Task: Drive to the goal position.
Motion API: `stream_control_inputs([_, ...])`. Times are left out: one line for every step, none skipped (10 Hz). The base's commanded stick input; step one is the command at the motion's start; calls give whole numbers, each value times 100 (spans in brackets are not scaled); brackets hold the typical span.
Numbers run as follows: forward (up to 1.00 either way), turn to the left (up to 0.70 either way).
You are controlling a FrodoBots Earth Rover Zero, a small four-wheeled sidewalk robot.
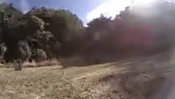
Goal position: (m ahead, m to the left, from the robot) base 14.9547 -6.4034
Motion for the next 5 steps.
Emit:
stream_control_inputs([70,0])
stream_control_inputs([70,0])
stream_control_inputs([70,0])
stream_control_inputs([70,0])
stream_control_inputs([70,0])
